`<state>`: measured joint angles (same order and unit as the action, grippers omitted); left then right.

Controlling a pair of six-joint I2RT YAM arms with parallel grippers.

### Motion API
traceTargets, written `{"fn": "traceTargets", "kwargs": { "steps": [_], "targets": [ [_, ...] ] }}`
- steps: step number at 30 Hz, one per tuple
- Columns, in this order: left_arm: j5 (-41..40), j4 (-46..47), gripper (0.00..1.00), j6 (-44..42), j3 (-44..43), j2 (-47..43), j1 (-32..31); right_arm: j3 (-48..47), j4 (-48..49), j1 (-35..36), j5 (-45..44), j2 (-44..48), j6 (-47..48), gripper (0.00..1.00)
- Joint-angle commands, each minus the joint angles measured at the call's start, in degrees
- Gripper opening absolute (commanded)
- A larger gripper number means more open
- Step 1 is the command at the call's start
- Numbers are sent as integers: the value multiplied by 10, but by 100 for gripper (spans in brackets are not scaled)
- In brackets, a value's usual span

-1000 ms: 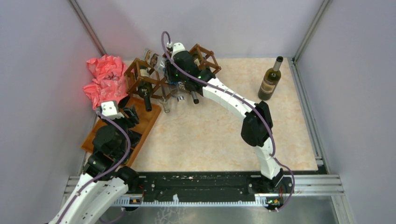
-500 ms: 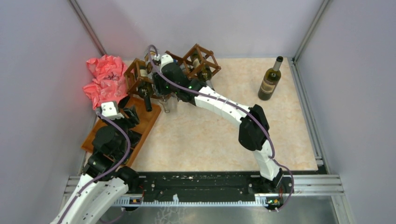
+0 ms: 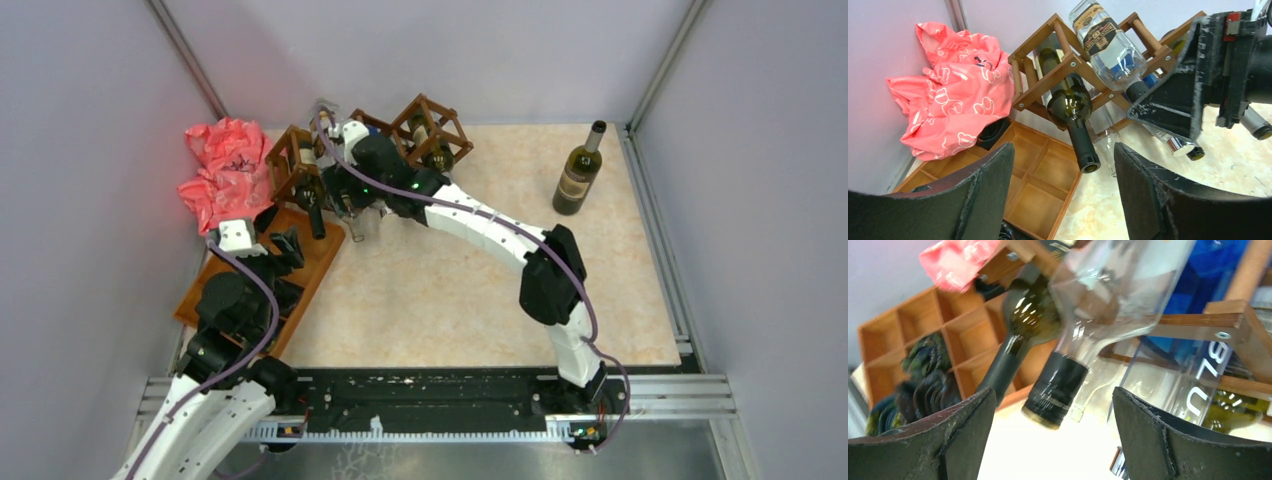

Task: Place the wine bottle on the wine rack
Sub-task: Place the wine bottle in the wine rack.

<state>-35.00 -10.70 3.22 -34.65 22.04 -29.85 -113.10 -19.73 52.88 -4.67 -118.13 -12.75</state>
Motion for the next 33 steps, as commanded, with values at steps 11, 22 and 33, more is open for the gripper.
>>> {"fn": "traceTargets", "kwargs": {
  "steps": [11,22,33],
  "targets": [
    [80,12,98,-27,16,-31,3,-12,-207,-128,418,198,385,91],
    [91,13,98,-27,21,-25,3,110,-222,-298,456,317,392,98],
    [113,14,98,-47,24,-2,4,412,-66,-395,430,489,369,98]
  ]
}}
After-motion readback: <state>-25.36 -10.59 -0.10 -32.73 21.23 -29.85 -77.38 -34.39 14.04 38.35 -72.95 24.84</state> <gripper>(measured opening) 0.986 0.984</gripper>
